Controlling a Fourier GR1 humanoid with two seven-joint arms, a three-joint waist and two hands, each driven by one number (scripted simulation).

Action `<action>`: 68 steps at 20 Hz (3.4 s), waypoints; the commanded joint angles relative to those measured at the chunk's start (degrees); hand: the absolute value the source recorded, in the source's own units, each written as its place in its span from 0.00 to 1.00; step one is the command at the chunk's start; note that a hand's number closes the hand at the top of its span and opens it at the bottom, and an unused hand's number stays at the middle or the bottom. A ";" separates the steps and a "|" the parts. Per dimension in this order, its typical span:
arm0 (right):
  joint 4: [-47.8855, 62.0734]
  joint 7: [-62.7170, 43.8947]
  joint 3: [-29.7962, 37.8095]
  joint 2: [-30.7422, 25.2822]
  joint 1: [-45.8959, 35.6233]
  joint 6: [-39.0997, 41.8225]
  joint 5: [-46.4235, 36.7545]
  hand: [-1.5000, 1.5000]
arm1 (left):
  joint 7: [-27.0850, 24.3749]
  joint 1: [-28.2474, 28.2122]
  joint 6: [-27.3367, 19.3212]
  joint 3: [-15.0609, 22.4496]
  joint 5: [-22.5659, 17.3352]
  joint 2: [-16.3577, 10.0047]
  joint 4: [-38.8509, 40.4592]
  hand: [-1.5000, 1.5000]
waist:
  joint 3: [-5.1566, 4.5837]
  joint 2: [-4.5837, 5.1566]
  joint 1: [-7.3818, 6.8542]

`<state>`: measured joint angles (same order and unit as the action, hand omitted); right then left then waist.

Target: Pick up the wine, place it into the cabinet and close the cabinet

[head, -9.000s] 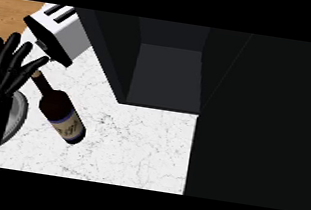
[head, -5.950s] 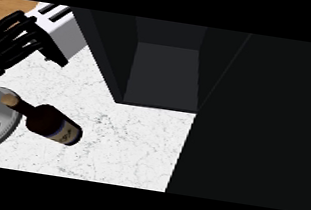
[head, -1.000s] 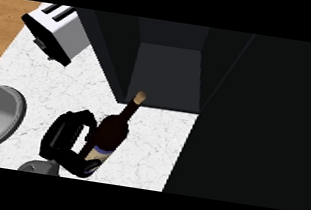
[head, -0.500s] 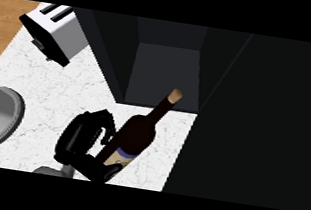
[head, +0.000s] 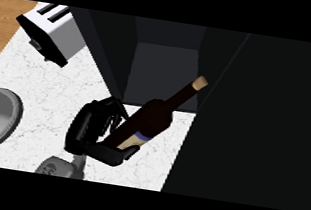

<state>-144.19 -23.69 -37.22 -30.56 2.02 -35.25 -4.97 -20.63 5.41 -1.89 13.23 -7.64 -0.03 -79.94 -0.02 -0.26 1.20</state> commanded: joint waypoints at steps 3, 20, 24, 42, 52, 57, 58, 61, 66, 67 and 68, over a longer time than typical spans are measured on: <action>-11.21 -4.05 0.68 -1.20 3.37 0.48 -0.67 0.00 | 1.22 8.16 -5.33 -0.05 1.99 0.03 6.11 1.00 | -0.01 0.15 -0.09; -10.60 0.79 -0.20 -1.46 5.52 1.09 1.51 0.00 | -1.69 24.46 -7.66 -1.97 -2.77 -0.02 25.64 1.00 | -0.03 0.35 0.81; -8.53 2.01 -0.73 -0.65 4.69 0.81 1.39 0.00 | -0.14 26.93 -8.81 0.41 -4.45 -0.03 26.29 1.00 | -0.08 0.42 1.24; -5.39 9.09 -3.16 0.56 5.93 2.62 4.85 0.00 | 7.18 31.24 -23.31 4.50 -0.87 -0.12 29.69 1.00 | 0.05 1.04 5.34; -4.81 9.85 -2.45 0.43 5.28 3.99 6.38 0.00 | 9.60 29.60 -25.02 0.91 -5.03 -1.73 26.58 1.00 | -0.14 1.90 6.44; -3.70 11.54 -3.41 0.93 6.07 4.18 6.07 0.00 | 9.64 29.33 -27.62 1.14 -3.91 -3.07 26.41 1.00 | -0.10 1.95 7.15; -3.45 11.96 -3.86 0.67 7.01 4.69 7.04 0.00 | 10.04 30.06 -28.66 0.84 -3.80 -3.16 25.50 1.00 | 0.01 1.98 7.63; -2.94 12.84 -3.46 0.34 6.43 5.43 6.60 0.00 | 10.06 30.46 -29.67 0.93 -3.08 -4.64 25.27 1.00 | 0.00 2.09 7.70; -2.87 13.80 -2.45 0.03 6.72 6.23 7.39 0.00 | 10.96 34.99 -30.44 0.28 -2.03 -5.90 29.74 0.00 | 0.05 2.46 8.37; -2.79 14.33 -3.48 0.37 7.58 5.98 6.79 0.00 | 7.72 34.78 -29.18 0.04 -1.69 -5.87 33.36 0.00 | -0.05 2.31 7.68; -2.18 15.03 -3.71 0.91 6.84 6.40 7.12 0.00 | 10.16 39.28 -29.91 -0.83 -1.43 -6.29 34.74 0.00 | 0.03 2.56 8.39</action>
<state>-142.32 -8.16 -40.25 -29.48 7.63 -29.48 -0.14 -11.81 35.67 -33.91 14.62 -9.29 -5.21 -53.60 0.26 1.41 8.76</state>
